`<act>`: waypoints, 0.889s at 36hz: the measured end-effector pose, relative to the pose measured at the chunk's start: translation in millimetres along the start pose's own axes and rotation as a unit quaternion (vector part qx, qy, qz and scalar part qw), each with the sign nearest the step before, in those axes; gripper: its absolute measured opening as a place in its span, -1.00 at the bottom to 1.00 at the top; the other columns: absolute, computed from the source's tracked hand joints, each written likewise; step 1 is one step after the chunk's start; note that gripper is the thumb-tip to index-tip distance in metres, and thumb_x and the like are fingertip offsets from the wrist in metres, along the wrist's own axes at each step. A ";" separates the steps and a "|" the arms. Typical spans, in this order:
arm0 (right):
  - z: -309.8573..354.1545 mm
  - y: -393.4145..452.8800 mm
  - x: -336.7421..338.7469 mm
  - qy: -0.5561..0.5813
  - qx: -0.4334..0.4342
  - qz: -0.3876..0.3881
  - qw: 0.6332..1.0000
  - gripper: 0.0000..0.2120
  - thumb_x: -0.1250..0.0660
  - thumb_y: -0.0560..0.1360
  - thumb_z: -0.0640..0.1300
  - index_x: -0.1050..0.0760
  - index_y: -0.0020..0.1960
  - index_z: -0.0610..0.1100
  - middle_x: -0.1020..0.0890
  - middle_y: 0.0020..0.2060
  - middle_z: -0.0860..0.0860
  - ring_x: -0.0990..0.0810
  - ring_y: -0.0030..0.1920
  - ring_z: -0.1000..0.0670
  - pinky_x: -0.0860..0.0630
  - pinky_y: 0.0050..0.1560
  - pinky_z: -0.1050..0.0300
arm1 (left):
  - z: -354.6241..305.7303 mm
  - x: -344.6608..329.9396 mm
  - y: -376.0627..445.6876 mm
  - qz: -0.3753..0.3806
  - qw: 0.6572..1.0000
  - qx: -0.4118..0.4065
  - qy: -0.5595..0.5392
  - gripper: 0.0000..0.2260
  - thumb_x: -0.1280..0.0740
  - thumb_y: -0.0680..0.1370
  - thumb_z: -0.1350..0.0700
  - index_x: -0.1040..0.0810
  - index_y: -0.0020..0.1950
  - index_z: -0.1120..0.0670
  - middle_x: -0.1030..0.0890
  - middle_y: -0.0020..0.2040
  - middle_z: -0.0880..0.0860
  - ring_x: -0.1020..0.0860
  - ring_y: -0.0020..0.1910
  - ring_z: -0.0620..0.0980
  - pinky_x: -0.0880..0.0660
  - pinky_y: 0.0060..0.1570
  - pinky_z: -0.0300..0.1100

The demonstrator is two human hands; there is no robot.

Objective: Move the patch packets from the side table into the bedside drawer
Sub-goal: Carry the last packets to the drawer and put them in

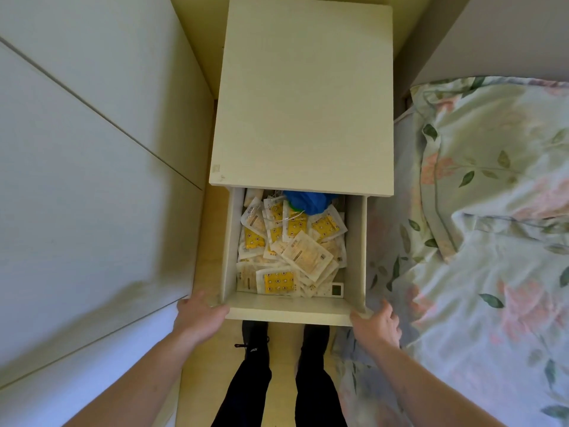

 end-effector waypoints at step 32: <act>110.6 29.3 50.5 0.498 -0.006 0.122 0.858 -0.67 -0.33 0.59 -0.23 -0.42 0.33 -0.18 -0.58 0.08 -0.10 -0.58 0.15 -0.10 -0.55 0.22 -0.03 | -129.2 29.8 17.8 0.008 0.885 -0.064 -0.460 -0.34 -0.41 0.45 0.36 -0.26 0.51 0.14 -0.48 0.33 0.19 -0.57 0.20 0.14 -0.62 0.01 -0.08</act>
Point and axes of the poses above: each hand's wrist, its own y-axis towards the middle knuckle, its own x-axis out of the back of the hand, z = x × y, the point moved 3 cm from there along y, towards the middle knuckle
